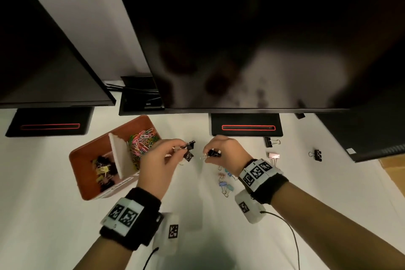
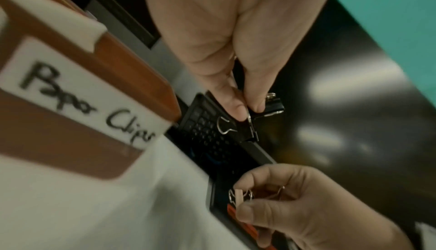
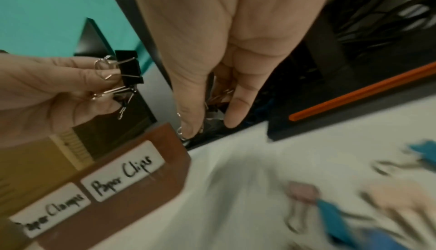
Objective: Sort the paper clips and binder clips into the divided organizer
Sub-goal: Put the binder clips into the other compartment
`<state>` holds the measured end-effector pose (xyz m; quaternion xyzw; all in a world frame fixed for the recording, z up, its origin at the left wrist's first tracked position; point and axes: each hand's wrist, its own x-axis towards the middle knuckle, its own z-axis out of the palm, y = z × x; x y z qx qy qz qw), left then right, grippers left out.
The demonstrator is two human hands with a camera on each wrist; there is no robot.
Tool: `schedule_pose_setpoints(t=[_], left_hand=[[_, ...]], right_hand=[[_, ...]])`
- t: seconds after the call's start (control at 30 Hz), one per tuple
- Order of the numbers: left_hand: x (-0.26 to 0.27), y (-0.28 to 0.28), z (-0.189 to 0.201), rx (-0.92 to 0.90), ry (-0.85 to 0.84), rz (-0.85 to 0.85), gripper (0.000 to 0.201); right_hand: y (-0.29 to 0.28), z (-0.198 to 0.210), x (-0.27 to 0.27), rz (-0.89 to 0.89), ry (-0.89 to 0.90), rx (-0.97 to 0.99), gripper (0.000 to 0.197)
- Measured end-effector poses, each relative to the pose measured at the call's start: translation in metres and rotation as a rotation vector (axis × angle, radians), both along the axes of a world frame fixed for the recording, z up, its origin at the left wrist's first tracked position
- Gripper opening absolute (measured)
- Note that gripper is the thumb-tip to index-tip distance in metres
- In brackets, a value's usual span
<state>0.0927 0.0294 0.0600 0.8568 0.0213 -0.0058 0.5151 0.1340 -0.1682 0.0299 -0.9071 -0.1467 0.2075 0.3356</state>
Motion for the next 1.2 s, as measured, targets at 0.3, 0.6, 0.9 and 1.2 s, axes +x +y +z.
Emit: schedule_pose_setpoints(t=[0.3, 0.6, 0.9, 1.2], left_hand=[[-0.038, 0.133, 0.033, -0.068, 0.073, 0.426, 0.017], [-0.027, 0.180, 0.006, 0.064, 0.335, 0.233, 0.048], [-0.033, 0.101, 0.021, 0.118, 0.136, -0.046, 0.034], [-0.018, -0.042, -0.046, 0.234, 0.259, -0.393, 0.067]], right_hand=[[0.131, 0.052, 0.005, 0.196, -0.102, 0.207, 0.020], [0.224, 0.054, -0.007, 0.303, 0.011, 0.098, 0.056], [0.054, 0.013, -0.021, 0.003, -0.146, 0.003, 0.045], [-0.061, -0.017, -0.034, -0.119, 0.138, -0.407, 0.059]])
